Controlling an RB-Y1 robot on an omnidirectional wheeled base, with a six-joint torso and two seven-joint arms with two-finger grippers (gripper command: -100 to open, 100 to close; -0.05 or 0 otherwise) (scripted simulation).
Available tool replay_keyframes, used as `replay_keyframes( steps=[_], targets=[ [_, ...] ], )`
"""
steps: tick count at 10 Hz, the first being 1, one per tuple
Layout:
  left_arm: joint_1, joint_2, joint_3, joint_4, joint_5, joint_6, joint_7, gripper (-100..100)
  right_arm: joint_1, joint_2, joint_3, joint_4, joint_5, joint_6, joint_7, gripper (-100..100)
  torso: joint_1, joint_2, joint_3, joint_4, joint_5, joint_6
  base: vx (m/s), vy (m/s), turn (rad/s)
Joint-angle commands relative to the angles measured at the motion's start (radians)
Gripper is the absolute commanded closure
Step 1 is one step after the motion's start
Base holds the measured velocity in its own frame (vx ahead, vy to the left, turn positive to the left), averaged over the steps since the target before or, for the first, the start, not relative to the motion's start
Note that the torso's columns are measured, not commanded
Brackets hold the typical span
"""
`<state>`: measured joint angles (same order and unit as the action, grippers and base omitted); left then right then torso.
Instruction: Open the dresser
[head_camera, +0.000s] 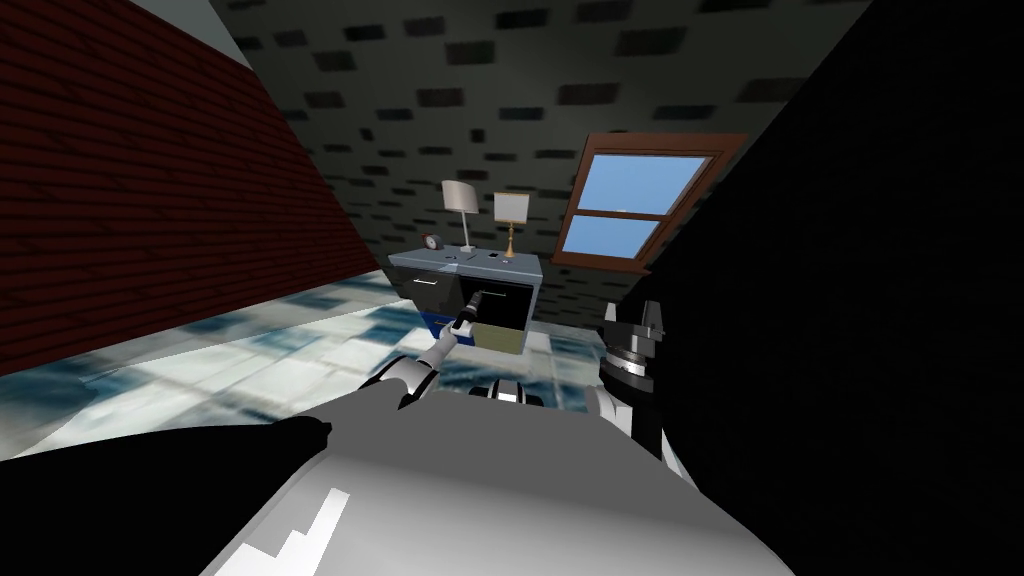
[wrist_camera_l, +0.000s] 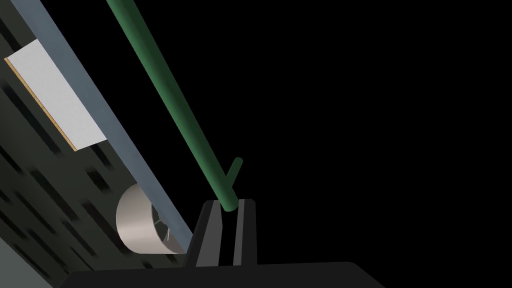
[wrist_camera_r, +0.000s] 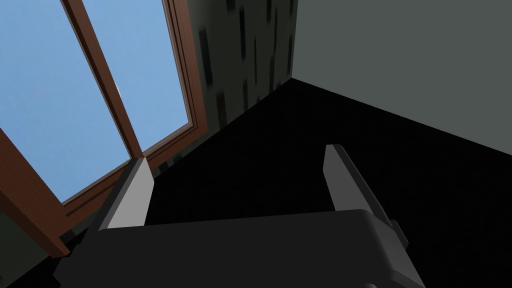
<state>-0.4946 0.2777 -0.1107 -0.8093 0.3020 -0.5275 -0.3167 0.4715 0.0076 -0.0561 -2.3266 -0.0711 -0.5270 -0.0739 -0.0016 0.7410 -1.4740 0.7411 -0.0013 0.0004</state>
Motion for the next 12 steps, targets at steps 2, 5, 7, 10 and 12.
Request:
replay_keyframes(
  steps=[2, 5, 7, 10, 12],
  targets=[
    [-0.026, -0.002, 0.073, 0.068, -0.1, -0.033, 0.077, 100, 0.0, 0.0, 0.0, 0.0, 0.0, 0.0, 0.0, 0, 0.001, -0.001, 0.0, -0.001, 0.0, 0.0, -0.035, -0.006, -0.068],
    [-0.035, -0.003, 0.108, 0.098, -0.163, -0.045, 0.111, 100, 0.0, 0.0, 0.0, 0.0, 0.0, 0.0, 0.0, 0, 0.0, -0.002, -0.001, -0.002, 0.001, 0.0, -0.035, -0.01, -0.046],
    [-0.044, -0.005, 0.142, 0.128, -0.213, -0.057, 0.145, 100, 0.0, 0.0, 0.0, 0.0, 0.0, 0.0, 0.0, 0, 0.0, -0.002, -0.002, -0.003, 0.001, 0.001, -0.036, -0.01, -0.058],
    [-0.05, -0.002, 0.174, 0.15, -0.25, -0.066, 0.175, 100, 0.0, 0.0, 0.0, 0.0, 0.0, 0.0, 0.0, 0, -0.001, -0.004, -0.003, -0.004, 0.001, 0.003, -0.026, -0.008, -0.033],
    [-0.01, 0.004, 0.169, 0.088, -0.243, -0.042, 0.175, 100, 0.0, 0.0, 0.0, 0.0, 0.0, 0.0, 0.0, 0, 0.001, -0.005, -0.003, -0.005, 0.002, 0.0, 0.003, -0.009, 0.002]
  ],
)
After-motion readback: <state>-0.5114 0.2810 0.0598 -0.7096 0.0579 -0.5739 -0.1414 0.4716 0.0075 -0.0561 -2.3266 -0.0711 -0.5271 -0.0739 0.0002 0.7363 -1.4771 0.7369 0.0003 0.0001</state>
